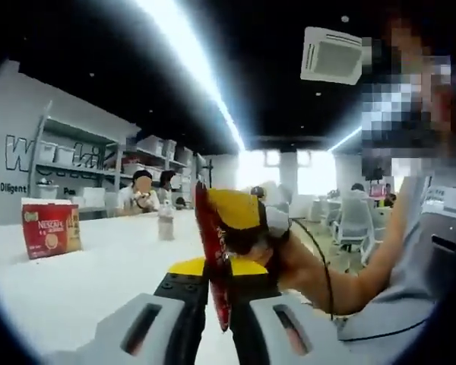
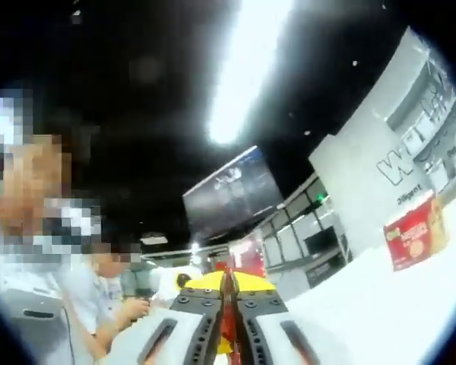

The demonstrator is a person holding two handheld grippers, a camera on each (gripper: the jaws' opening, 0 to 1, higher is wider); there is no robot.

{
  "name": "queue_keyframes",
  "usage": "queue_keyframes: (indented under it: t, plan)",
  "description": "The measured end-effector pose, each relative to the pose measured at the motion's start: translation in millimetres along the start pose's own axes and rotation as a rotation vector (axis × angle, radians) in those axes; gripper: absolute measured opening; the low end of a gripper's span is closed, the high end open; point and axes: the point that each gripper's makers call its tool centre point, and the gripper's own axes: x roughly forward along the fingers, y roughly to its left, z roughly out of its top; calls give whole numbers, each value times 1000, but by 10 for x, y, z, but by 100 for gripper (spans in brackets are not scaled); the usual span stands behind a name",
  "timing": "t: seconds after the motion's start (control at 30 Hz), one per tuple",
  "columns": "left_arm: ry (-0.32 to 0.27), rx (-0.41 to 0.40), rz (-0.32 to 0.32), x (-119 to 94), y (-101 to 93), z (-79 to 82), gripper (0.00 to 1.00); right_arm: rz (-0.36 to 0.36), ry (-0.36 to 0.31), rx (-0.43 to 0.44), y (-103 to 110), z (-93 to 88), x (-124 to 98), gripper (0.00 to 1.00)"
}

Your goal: Tear open the coffee pouch, take out the coffee, and pour the coffee from the pouch into the cup

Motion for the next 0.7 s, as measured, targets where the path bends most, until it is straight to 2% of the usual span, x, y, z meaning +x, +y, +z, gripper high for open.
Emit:
queue_keyframes:
  t: [0.03, 0.07, 0.13, 0.2, 0.23, 0.3, 0.37, 0.4, 0.43, 0.5, 0.57, 0.63, 0.7]
  plan:
    - [6, 6, -21, -14, -27, -7, 11, 17, 14, 22, -15, -12, -4, 13]
    - [9, 8, -14, -16, -17, -11, 10, 36, 37, 28, -24, -38, -6, 15]
    - [37, 24, -18, -12, -34, -54, 10, 85, 76, 37, 4, -60, -13, 12]
    - [69, 29, -37, 5, -75, -107, 10, 165, 105, 29, 114, -74, -8, 10]
    - [74, 30, -39, 9, -80, -116, 10, 167, 111, 25, 117, -80, -4, 10]
    - [102, 33, -48, 37, -104, -172, 10, 152, 199, 0, 79, -163, 2, 7]
    - [122, 32, -31, 43, -67, -221, 10, 113, 266, 33, 26, -198, -6, 4]
    - [120, 34, -27, 38, -53, -225, 10, 83, 269, 30, -22, -182, 7, 3]
    - [114, 32, -23, 37, -38, -220, 10, 84, 262, 33, -17, -168, 20, 2]
    - [99, 43, 3, 22, 17, -190, 10, 50, 235, 121, -88, -146, 34, 2]
    - [109, 104, 53, -1, 95, -187, 10, 43, 199, 214, -144, -136, 30, 2]
    - [114, 103, 57, -9, 83, -188, 10, 59, 145, 335, -194, -122, 15, 2]
    - [113, 86, 62, -28, 99, -174, 10, 94, 92, 384, -191, -117, 8, 3]
